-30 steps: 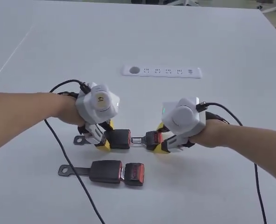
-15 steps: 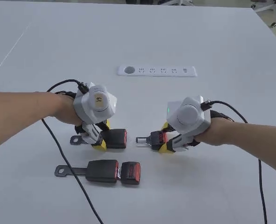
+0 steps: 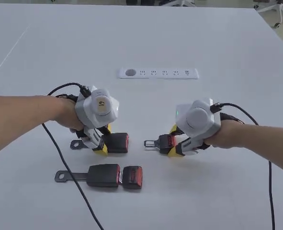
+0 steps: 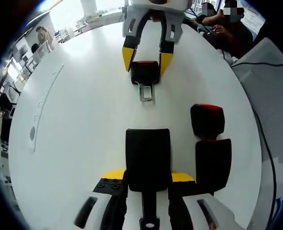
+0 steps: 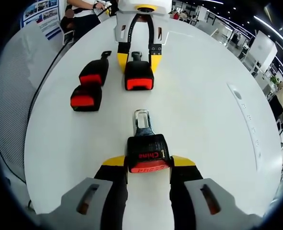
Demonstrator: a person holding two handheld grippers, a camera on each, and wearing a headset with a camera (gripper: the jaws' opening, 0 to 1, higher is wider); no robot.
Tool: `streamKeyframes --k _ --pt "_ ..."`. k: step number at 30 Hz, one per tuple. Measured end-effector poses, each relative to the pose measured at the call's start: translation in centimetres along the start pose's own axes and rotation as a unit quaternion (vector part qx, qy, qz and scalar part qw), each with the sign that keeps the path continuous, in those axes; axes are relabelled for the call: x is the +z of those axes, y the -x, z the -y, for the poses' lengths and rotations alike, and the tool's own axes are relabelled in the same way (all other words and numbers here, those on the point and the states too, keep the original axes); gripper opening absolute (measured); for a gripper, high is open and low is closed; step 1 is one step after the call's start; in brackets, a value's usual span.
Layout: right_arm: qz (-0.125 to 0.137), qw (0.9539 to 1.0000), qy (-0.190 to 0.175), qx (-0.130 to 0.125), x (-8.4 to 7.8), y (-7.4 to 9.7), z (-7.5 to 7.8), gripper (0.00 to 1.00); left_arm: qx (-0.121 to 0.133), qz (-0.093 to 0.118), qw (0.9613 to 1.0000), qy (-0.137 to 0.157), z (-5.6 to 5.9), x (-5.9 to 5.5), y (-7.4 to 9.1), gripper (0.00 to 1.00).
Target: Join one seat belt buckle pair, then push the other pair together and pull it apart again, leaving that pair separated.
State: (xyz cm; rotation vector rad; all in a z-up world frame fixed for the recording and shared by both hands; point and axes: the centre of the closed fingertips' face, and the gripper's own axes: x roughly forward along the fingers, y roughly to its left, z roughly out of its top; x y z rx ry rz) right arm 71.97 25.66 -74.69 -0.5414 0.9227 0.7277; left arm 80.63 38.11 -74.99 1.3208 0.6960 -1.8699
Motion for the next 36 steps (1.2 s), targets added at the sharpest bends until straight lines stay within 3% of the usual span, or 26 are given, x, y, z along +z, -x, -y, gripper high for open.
streamKeyframes --k 23,36 --pt "-0.004 0.9998 0.016 -0.008 -0.4 0.3 0.1 0.33 0.011 -0.018 0.9998 0.003 -0.3 0.0 0.0 0.36" --pt "-0.011 0.9993 0.022 -0.027 -0.7 1.1 0.7 0.42 0.031 -0.036 0.9984 -0.029 -0.6 -0.3 0.5 0.44"
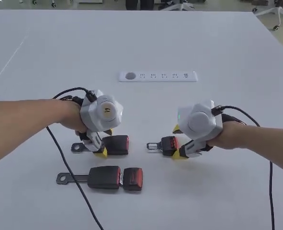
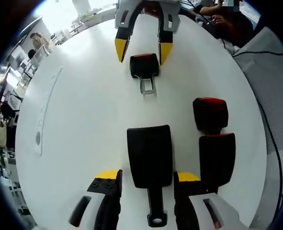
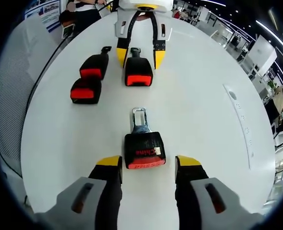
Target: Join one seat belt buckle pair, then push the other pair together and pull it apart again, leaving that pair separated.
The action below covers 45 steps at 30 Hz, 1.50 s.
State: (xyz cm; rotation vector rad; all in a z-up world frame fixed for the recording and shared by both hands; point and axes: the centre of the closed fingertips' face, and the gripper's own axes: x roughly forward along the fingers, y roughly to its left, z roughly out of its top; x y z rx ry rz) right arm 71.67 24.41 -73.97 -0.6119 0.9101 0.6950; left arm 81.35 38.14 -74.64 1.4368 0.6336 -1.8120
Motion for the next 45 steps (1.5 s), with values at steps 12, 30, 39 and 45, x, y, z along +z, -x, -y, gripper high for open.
streamKeyframes --k 12,30,39,45 --pt "0.003 0.9999 0.002 -0.013 0.0 1.8 -0.1 0.49 0.021 0.022 0.9992 0.026 1.2 -0.4 2.4 0.47" --pt "0.038 0.9984 -0.017 -0.039 -0.1 4.7 -1.3 0.59 0.074 0.12 0.9785 0.15 4.1 -3.3 5.7 0.58" --pt "0.062 0.9943 -0.062 -0.06 -1.6 5.7 -2.7 0.62 0.105 0.19 0.9547 0.204 6.3 -4.0 7.5 0.65" --pt "0.08 0.9875 -0.112 -0.076 -2.8 6.5 -3.9 0.64 0.121 0.232 0.9332 0.246 8.4 -4.8 7.9 0.7"
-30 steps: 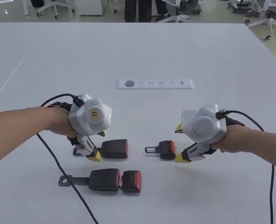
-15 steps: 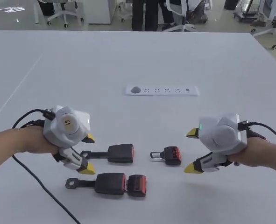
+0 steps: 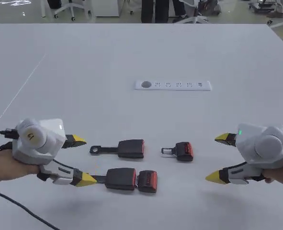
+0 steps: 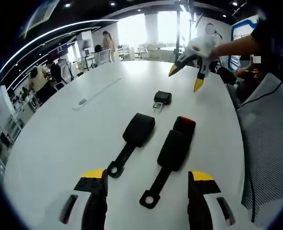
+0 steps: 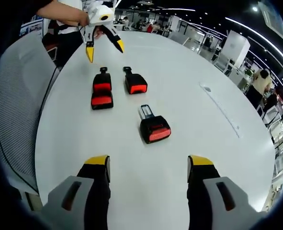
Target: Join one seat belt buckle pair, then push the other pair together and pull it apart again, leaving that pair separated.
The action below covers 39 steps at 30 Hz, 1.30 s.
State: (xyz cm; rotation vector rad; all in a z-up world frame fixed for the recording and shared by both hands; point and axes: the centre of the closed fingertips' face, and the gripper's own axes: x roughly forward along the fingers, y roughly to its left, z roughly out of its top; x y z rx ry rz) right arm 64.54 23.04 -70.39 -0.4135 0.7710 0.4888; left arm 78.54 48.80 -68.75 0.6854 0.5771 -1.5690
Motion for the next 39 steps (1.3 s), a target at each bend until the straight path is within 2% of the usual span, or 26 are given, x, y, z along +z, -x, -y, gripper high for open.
streamKeyframes --k 4,9,12,19,21,24,27,29,31,34,36,39 --pt "0.018 0.999 -0.037 -0.017 -0.3 0.9 -0.8 0.66 0.016 0.015 0.9994 0.026 0.8 -1.0 0.7 0.72" --pt "0.034 0.9971 -0.061 -0.029 -0.4 1.7 -2.0 0.68 0.029 0.041 0.9974 0.052 2.1 -1.7 1.6 0.74" --pt "0.055 0.994 -0.086 -0.04 0.0 2.3 -3.0 0.69 0.044 0.073 0.9934 0.076 2.7 -1.3 2.3 0.75" --pt "0.094 0.9862 -0.123 -0.059 0.6 3.1 -4.9 0.78 0.061 0.084 0.9901 0.095 4.2 -1.7 3.2 0.84" --pt "0.096 0.9851 -0.129 -0.06 0.5 3.2 -5.4 0.81 0.062 0.077 0.9908 0.092 4.6 -1.8 3.1 0.86" --pt "0.102 0.9852 -0.124 -0.059 0.5 3.2 -6.1 0.87 0.062 0.083 0.9895 0.1 4.9 -1.6 3.1 0.92" --pt "0.12 0.9798 -0.148 -0.063 0.8 3.5 -6.3 0.94 0.066 0.102 0.9871 0.104 5.1 -0.9 2.9 0.97" --pt "0.13 0.9769 -0.156 -0.066 1.0 3.7 -6.4 0.97 0.063 0.098 0.9879 0.103 5.3 -0.9 2.5 1.0" --pt "0.133 0.9767 -0.157 -0.061 1.1 3.8 -7.0 0.99 0.059 0.098 0.9878 0.106 5.5 -0.9 2.5 1.0" --pt "0.133 0.9784 -0.147 -0.06 1.1 3.8 -7.5 1.0 0.062 0.117 0.985 0.11 5.6 -0.4 2.6 1.0" --pt "0.131 0.9784 -0.148 -0.06 0.9 3.9 -7.5 1.0 0.06 0.121 0.9837 0.119 5.8 -0.4 2.6 1.0" --pt "0.142 0.9754 -0.159 -0.057 0.9 4.0 -7.8 1.0 0.059 0.118 0.9838 0.121 6.1 -0.7 2.4 1.0"
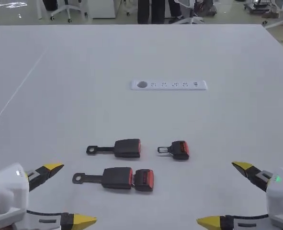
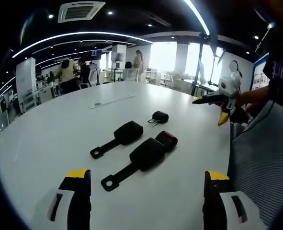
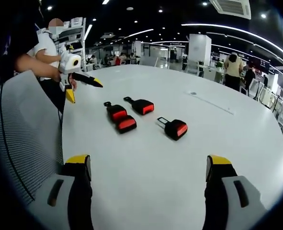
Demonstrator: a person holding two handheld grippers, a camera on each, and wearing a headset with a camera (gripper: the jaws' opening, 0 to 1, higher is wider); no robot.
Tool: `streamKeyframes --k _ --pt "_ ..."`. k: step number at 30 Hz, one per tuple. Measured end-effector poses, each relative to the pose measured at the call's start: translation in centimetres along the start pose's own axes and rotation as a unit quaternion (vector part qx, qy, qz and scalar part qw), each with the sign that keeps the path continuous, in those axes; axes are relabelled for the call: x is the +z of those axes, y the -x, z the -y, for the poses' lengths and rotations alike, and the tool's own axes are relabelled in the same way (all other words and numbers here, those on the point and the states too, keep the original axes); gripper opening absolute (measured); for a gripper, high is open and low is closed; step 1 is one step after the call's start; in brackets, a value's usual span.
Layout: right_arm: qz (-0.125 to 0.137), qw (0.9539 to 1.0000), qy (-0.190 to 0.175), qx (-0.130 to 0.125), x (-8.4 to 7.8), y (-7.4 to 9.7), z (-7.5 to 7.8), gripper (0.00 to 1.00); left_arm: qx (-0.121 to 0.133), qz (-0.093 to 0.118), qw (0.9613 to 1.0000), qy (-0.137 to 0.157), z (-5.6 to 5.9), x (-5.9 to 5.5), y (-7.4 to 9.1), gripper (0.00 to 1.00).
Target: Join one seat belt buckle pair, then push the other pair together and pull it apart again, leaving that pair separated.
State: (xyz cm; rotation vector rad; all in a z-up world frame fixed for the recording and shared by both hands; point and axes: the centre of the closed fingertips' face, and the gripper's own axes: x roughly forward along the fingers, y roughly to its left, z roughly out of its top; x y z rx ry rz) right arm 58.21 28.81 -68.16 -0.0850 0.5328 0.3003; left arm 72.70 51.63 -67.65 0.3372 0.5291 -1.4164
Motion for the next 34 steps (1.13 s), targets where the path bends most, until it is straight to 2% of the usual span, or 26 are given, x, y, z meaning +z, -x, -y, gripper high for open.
streamKeyframes --k 5,9,12,26,34 --pt "0.0 1.0 0.0 -0.002 -0.5 0.2 -0.1 1.0 0.012 0.017 0.9997 0.011 -0.1 0.4 0.1 1.0" --pt "0.002 0.9999 -0.011 -0.009 -0.9 0.6 0.3 1.0 0.016 0.029 0.9994 0.005 -0.2 0.9 0.1 1.0" --pt "0.0 0.9998 -0.013 -0.013 -1.0 0.8 0.3 1.0 0.016 0.038 0.9991 0.013 -0.2 1.3 0.1 1.0" --pt "-0.001 0.9997 -0.012 -0.023 -1.2 1.5 0.9 0.99 0.023 0.043 0.9987 0.015 -0.1 1.6 0.2 1.0" --pt "-0.002 0.9998 -0.008 -0.017 -1.1 1.5 0.7 0.99 0.025 0.044 0.9986 0.015 -0.3 1.5 0.2 1.0"
